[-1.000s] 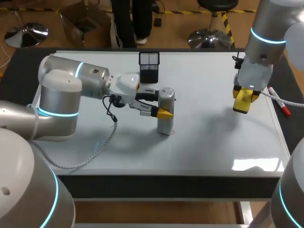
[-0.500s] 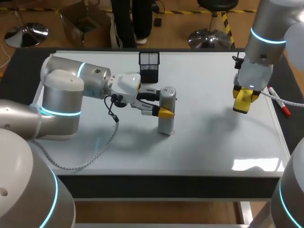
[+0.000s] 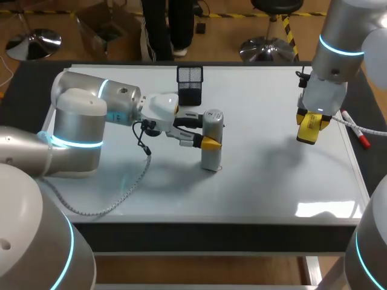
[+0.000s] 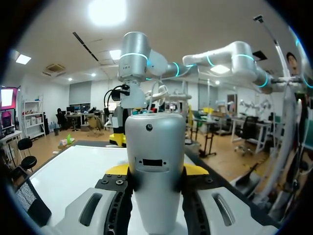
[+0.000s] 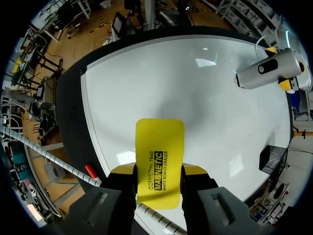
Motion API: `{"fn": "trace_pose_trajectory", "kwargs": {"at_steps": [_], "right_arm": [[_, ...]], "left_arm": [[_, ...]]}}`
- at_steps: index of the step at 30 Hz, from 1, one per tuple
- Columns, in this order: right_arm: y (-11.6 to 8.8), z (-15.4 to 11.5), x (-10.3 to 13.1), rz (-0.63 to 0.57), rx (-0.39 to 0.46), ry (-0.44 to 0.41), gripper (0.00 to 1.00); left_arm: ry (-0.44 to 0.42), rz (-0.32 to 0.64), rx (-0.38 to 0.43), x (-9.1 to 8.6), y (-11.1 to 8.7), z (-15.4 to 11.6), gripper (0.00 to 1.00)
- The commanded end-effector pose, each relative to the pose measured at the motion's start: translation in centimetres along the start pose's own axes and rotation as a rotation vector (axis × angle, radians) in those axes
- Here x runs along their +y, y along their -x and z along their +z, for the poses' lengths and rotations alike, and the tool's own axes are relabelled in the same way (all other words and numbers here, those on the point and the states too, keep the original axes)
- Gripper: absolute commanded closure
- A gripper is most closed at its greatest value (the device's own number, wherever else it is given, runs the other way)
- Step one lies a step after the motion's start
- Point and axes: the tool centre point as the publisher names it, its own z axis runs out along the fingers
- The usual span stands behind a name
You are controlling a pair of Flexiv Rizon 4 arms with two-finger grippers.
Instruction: Pick up the inspection probe, press it on each red-marked spot on the whiteboard one by one, put down the probe, pick up the eraser, and wipe off all the red marks.
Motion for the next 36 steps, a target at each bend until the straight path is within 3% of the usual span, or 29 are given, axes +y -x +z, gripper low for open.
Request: {"fn": "trace_pose_trajectory", "kwargs": {"at_steps": [1, 7, 13, 26, 30, 36], "right_arm": [[-0.1, -0.1, 0.0, -0.002, 0.002, -0.001, 1.00], [-0.1, -0.1, 0.0, -0.002, 0.002, -0.001, 1.00], [-0.1, -0.1, 0.0, -0.002, 0.002, -0.001, 1.00], [-0.1, -0.1, 0.0, -0.002, 0.002, -0.001, 1.00], [-0.1, -0.1, 0.0, -0.002, 0.002, -0.001, 1.00], [-0.1, -0.1, 0.0, -0.002, 0.002, -0.001, 1.00]], "left_arm": [[0.003, 0.002, 0.004, 0.3, 0.0, -0.1, 1.00], [0.005, 0.010, 0.086, -0.5, 0.0, -0.8, 1.00], [0.001, 0.023, 0.104, -1.5, 0.8, -2.6, 1.00], [-0.021, 0.043, 0.129, -3.6, 4.8, -8.4, 1.00], [-0.049, 0.055, 0.222, -4.2, 5.8, -10.2, 1.00], [-0.021, 0.079, 0.265, -4.6, 7.4, -12.8, 1.00]]}}
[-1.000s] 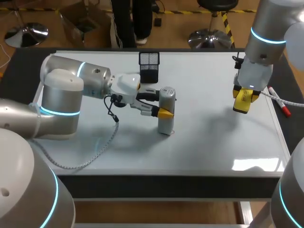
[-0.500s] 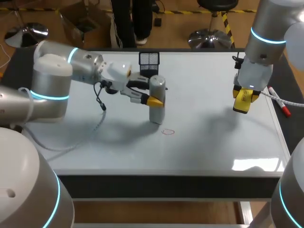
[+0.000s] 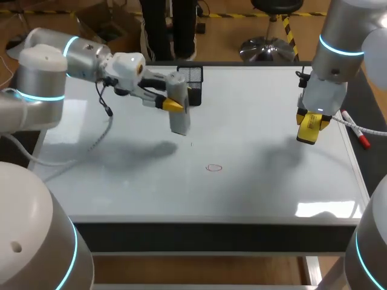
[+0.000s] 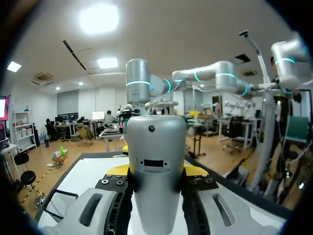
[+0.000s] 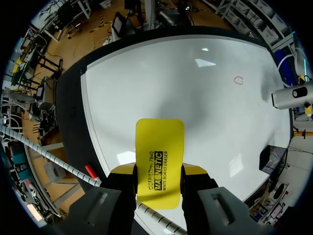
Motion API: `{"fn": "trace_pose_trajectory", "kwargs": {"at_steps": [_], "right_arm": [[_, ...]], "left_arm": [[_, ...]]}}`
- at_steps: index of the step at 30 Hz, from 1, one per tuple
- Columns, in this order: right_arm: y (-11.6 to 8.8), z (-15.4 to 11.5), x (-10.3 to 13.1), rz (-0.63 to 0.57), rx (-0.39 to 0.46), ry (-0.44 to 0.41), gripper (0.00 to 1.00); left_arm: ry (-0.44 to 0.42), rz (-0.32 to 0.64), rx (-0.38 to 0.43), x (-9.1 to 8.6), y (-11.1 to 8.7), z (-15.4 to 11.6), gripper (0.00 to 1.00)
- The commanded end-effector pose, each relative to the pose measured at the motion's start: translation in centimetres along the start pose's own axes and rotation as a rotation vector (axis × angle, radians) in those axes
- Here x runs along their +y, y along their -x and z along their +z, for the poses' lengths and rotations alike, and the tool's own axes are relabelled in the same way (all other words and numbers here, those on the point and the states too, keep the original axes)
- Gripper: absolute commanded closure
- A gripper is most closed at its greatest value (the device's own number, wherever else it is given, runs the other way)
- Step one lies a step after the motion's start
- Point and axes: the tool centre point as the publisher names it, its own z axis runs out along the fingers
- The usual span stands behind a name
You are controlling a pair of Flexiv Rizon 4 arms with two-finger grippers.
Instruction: Pick up the inspection probe, press it on each red-marked spot on the whiteboard one by one, put down the probe, pick up the eraser, and wipe off all the red marks.
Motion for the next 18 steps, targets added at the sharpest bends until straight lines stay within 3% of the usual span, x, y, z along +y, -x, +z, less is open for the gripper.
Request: {"fn": "trace_pose_trajectory", "kwargs": {"at_steps": [1, 5, 9, 18], "right_arm": [[-0.1, -0.1, 0.0, -0.002, 0.002, -0.001, 1.00], [-0.1, -0.1, 0.0, -0.002, 0.002, -0.001, 1.00], [-0.1, -0.1, 0.0, -0.002, 0.002, -0.001, 1.00], [-0.1, -0.1, 0.0, -0.002, 0.002, -0.001, 1.00]], "left_arm": [[0.019, 0.004, 0.135, -0.3, 1.2, -2.3, 1.00], [0.033, -0.003, 0.172, -0.3, 2.0, -4.3, 1.00], [-0.002, -0.011, 0.156, -0.2, 2.9, -6.3, 1.00], [0.003, -0.019, 0.158, 0.8, 4.0, -9.4, 1.00]]}}
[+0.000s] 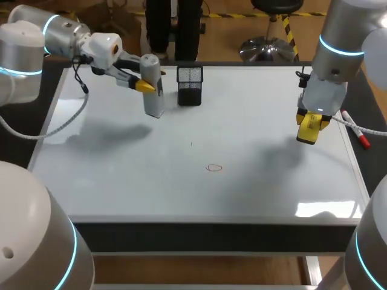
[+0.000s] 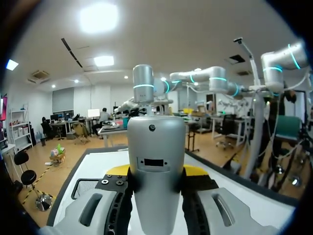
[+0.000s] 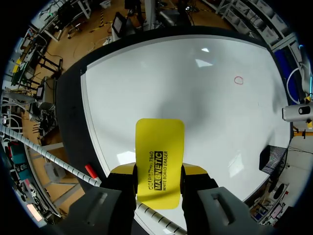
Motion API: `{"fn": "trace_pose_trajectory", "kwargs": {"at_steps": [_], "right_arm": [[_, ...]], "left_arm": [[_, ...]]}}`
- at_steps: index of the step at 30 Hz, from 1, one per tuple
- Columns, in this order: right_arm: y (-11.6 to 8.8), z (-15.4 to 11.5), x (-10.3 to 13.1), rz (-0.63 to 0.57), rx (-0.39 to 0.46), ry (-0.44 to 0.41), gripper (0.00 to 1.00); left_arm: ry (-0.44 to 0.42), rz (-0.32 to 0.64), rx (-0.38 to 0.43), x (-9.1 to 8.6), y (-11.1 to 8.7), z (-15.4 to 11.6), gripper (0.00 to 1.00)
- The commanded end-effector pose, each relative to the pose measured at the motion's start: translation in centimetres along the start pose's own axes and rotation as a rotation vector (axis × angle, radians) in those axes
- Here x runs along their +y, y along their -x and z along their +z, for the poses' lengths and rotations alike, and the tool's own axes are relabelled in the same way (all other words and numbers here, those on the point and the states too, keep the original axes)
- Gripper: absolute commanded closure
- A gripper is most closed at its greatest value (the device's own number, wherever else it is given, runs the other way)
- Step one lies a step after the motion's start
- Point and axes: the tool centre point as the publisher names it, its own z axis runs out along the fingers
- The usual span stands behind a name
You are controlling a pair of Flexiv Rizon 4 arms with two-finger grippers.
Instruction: Pick up the inspection probe, press it on each red-marked spot on the whiteboard one by one, put down the probe, pick up the eraser, and wipe off all the red marks.
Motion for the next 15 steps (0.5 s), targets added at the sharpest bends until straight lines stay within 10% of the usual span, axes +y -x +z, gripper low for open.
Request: {"fn": "trace_pose_trajectory", "kwargs": {"at_steps": [1, 15], "right_arm": [[-0.1, -0.1, 0.0, -0.002, 0.002, -0.001, 1.00], [-0.1, -0.1, 0.0, -0.002, 0.002, -0.001, 1.00]], "left_arm": [[-0.012, -0.007, 0.097, 0.4, 0.7, -1.6, 1.00], [-0.009, -0.034, 0.068, 1.4, 1.0, -3.9, 1.00]]}}
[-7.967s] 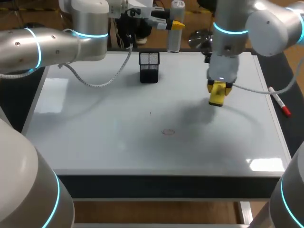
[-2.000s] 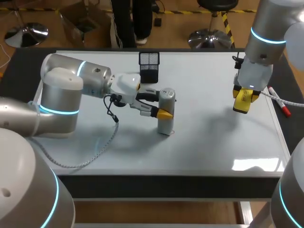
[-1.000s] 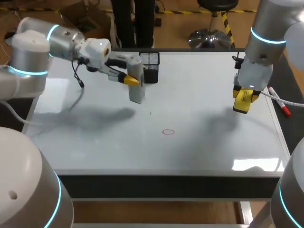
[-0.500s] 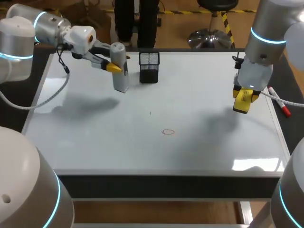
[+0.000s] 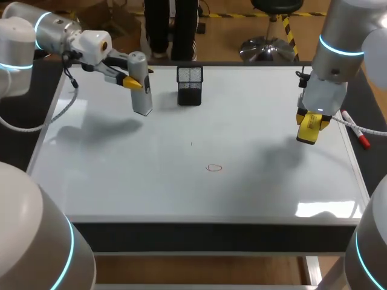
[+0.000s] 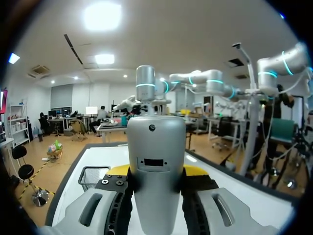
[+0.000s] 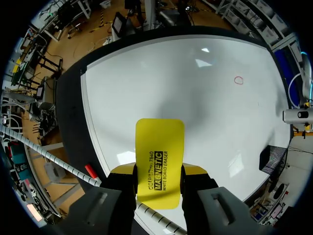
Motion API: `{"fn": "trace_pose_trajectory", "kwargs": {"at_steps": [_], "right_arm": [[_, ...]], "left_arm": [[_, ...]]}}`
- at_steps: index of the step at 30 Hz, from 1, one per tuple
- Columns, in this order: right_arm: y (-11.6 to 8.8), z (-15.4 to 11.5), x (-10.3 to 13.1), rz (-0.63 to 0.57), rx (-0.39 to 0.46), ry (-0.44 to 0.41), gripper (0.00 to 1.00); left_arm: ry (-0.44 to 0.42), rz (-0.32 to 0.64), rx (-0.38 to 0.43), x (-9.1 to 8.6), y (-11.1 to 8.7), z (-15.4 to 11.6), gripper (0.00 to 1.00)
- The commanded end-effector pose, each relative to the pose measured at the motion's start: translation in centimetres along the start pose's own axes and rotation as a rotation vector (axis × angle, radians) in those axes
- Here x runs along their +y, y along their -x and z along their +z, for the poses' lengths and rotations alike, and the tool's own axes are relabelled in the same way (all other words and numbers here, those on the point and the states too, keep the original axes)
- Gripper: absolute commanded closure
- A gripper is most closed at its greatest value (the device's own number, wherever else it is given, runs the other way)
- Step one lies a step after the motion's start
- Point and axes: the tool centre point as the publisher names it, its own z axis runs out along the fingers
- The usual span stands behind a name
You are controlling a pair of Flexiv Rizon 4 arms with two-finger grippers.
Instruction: Pick up the inspection probe, press it on each red-marked spot on the whiteboard one by one, put down the probe, pick up the eraser, and wipe off all the red marks.
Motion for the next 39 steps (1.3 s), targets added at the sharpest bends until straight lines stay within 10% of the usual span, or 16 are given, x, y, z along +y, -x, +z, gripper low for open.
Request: {"fn": "trace_pose_trajectory", "kwargs": {"at_steps": [1, 22, 39], "right_arm": [[-0.1, -0.1, 0.0, -0.002, 0.002, -0.001, 1.00], [-0.1, -0.1, 0.0, -0.002, 0.002, -0.001, 1.00], [7.5, -0.7, 10.0, -0.145, 0.069, -0.049, 1.00]], "left_arm": [[-0.002, -0.001, 0.036, 0.0, 0.3, -0.2, 1.00], [-0.002, -0.001, 0.036, 0.0, 0.3, -0.2, 1.00], [-0.002, -0.001, 0.036, 0.0, 0.3, -0.2, 1.00]]}}
